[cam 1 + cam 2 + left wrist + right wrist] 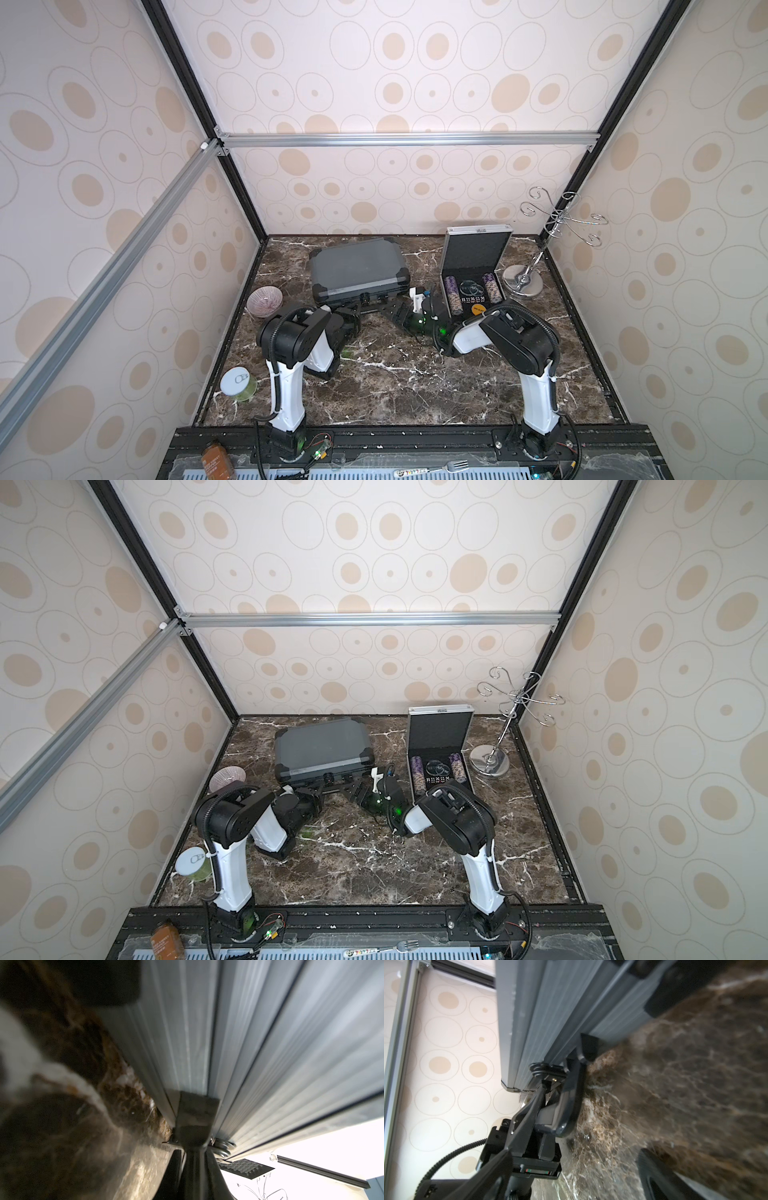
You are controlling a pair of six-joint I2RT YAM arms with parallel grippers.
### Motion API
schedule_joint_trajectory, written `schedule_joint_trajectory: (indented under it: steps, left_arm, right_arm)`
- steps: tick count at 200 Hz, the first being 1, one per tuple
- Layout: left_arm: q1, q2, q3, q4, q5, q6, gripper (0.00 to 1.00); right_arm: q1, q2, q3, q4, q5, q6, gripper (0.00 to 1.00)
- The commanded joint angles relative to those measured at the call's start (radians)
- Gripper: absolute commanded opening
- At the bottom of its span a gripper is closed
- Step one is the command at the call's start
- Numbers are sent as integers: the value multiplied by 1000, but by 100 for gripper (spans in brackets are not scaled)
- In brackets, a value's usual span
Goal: Open the poker set cases
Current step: Pick up the poker set case from the center of the board.
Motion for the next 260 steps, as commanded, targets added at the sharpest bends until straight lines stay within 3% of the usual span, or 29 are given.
schedule_joint_trajectory:
  steps: [1,143,260]
  left_arm:
    - [-32,-66,30,89,4,23,0]
    - [-178,-186,28,56,-59,-70,0]
    - [-229,-168,14,136,-82,-137,0]
  right_arm:
    - [21,-3,-11,15,-9,9,99]
    - [43,48,39,126,15,70,99]
    - [44,76,75,157,34,115,99]
